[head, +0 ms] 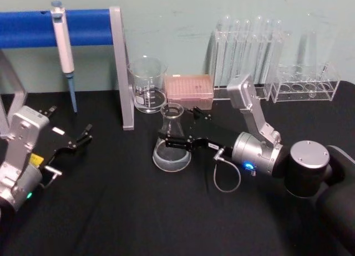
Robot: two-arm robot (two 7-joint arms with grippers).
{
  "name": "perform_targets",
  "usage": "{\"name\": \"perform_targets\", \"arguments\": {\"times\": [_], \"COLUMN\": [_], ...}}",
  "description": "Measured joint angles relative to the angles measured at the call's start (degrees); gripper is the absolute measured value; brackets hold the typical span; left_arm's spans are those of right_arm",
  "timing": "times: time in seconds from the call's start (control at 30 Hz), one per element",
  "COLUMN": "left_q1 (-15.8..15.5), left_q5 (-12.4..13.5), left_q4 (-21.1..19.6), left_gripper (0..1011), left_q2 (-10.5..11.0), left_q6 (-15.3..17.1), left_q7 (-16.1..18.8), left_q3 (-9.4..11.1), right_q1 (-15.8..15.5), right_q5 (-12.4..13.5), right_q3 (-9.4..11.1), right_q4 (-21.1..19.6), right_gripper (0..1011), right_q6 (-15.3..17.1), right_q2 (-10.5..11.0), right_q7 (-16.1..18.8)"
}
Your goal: Grasp the erlenmeyer flask with one hand, shake it three times, then place it back.
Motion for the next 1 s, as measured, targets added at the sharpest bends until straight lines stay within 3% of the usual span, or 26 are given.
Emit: {"name": "perform_targets", "arguments": {"times": [0.53,1.0], "left_q1": [0.0,0.0], "left_q5": [0.0,0.0], "left_q4": [0.0,0.0], "left_gripper": [1001,1001], "left_q2": [0.0,0.0], "left_q6": [0.0,0.0], "left_q7": [0.0,0.0], "left_q3": [0.0,0.0], "right_q1": [3.0,3.4], "right_q5": [-1.2,-1.8], "right_q3": [-0.6,-0.7], "right_q4": [4.9,5.5], "right_gripper": [1003,1002], "right_q6": [-1.5,-2.0], "right_q2": [-2.7,-3.0], "right_q7": [0.8,0.9]}}
